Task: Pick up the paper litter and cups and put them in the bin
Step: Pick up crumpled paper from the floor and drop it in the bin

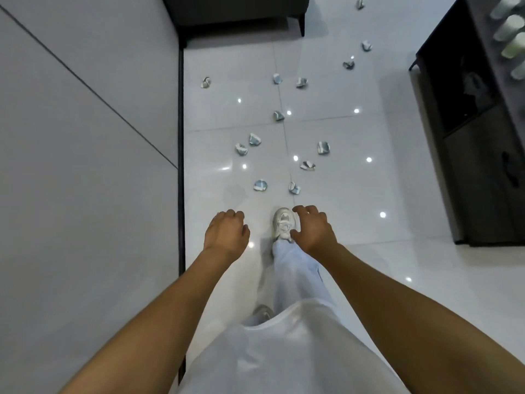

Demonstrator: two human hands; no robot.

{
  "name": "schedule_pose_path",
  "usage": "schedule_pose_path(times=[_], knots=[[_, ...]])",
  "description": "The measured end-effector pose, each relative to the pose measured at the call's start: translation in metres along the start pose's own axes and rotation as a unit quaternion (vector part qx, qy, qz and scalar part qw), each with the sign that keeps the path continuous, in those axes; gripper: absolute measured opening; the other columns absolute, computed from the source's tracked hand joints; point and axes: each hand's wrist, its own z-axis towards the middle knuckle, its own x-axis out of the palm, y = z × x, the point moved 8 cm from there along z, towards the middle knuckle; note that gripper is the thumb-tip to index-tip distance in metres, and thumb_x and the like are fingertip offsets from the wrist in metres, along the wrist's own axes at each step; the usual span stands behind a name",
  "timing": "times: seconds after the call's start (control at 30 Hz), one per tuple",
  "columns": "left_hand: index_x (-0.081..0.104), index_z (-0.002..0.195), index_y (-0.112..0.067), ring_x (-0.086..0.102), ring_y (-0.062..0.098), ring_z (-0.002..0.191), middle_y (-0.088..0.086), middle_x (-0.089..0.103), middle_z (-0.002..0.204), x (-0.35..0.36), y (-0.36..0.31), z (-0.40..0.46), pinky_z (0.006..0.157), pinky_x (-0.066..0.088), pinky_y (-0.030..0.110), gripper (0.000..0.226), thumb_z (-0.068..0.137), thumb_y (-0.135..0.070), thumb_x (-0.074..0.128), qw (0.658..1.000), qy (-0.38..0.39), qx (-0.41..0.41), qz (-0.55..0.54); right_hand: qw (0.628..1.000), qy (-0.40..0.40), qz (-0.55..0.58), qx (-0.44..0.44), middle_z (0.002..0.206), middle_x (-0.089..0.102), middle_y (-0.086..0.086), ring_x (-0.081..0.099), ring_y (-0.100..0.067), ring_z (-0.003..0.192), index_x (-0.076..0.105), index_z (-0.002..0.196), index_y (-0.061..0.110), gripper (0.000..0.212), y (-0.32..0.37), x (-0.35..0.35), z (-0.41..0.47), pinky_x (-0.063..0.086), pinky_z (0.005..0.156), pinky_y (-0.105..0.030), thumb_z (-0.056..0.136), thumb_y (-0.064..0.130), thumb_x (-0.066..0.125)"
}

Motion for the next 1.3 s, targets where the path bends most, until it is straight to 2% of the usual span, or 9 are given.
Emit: schedule_pose_path(times=[0.3, 0.53, 0.77, 0.93, 1.07, 1.17, 1.3], knots=[[0.053, 0.126, -0.010, 0.050, 0.023, 0.112, 0.007, 0.058, 0.119, -0.047, -0.019, 0.186, 0.088, 0.042, 0.031, 0.035, 0.098, -0.026, 0.038, 0.999, 0.025, -0.025, -0.006, 0.999, 0.028, -0.020, -0.007, 0.138, 0.040, -0.011, 0.043, -0.033, 0.118, 0.037, 0.141, 0.016, 0.053, 0.005, -0.079, 0.179, 0.044, 0.090, -0.039, 0.091, 0.022, 0.054], [0.055, 0.121, -0.009, 0.051, 0.022, 0.108, 0.007, 0.059, 0.114, -0.018, 0.000, 0.273, 0.081, 0.043, 0.030, 0.032, 0.097, -0.025, 0.040, 0.997, 0.067, -0.037, -0.030, 0.997, 0.069, -0.028, 0.008, 0.137, 0.042, -0.011, 0.045, -0.032, 0.117, 0.038, 0.141, 0.016, 0.053, 0.001, -0.055, 0.281, 0.046, 0.090, -0.039, 0.091, 0.021, 0.054], [0.055, 0.121, -0.011, 0.052, 0.021, 0.106, 0.005, 0.059, 0.114, 0.081, 0.051, 0.359, 0.081, 0.043, 0.032, 0.031, 0.097, -0.025, 0.042, 0.992, 0.108, -0.041, -0.048, 0.994, 0.106, -0.015, 0.029, 0.138, 0.042, -0.011, 0.046, -0.031, 0.117, 0.036, 0.141, 0.016, 0.055, -0.014, 0.047, 0.389, 0.046, 0.091, -0.038, 0.090, 0.018, 0.056], [0.055, 0.122, -0.012, 0.051, 0.022, 0.108, 0.005, 0.058, 0.117, 0.177, 0.097, 0.436, 0.080, 0.044, 0.033, 0.030, 0.097, -0.023, 0.044, 0.989, 0.130, -0.039, -0.052, 0.991, 0.123, -0.020, 0.044, 0.138, 0.041, -0.011, 0.045, -0.031, 0.118, 0.035, 0.141, 0.016, 0.056, -0.040, 0.151, 0.483, 0.047, 0.093, -0.038, 0.090, 0.018, 0.057], [0.055, 0.122, -0.012, 0.050, 0.024, 0.110, 0.006, 0.058, 0.118, 0.256, 0.126, 0.499, 0.081, 0.043, 0.034, 0.030, 0.096, -0.024, 0.045, 0.988, 0.140, -0.035, -0.057, 0.990, 0.126, -0.046, 0.034, 0.136, 0.040, -0.012, 0.045, -0.031, 0.113, 0.032, 0.142, 0.016, 0.059, -0.061, 0.240, 0.557, 0.047, 0.087, -0.037, 0.088, 0.014, 0.055], [0.054, 0.125, -0.013, 0.050, 0.022, 0.114, 0.005, 0.058, 0.122, 0.308, 0.142, 0.539, 0.084, 0.042, 0.032, 0.032, 0.097, -0.025, 0.046, 0.989, 0.133, -0.027, -0.061, 0.989, 0.137, -0.050, 0.021, 0.140, 0.036, -0.011, 0.042, -0.031, 0.117, 0.031, 0.143, 0.019, 0.063, -0.073, 0.306, 0.606, 0.046, 0.088, -0.037, 0.086, 0.008, 0.056], [0.050, 0.131, -0.014, 0.048, 0.021, 0.120, 0.004, 0.055, 0.130, 0.371, 0.155, 0.576, 0.088, 0.041, 0.030, 0.036, 0.098, -0.026, 0.045, 0.987, 0.145, -0.007, -0.073, 0.985, 0.151, -0.080, -0.013, 0.150, 0.023, -0.011, 0.032, -0.033, 0.131, 0.028, 0.144, 0.020, 0.073, -0.086, 0.380, 0.650, 0.044, 0.098, -0.039, 0.081, 0.006, 0.063]])
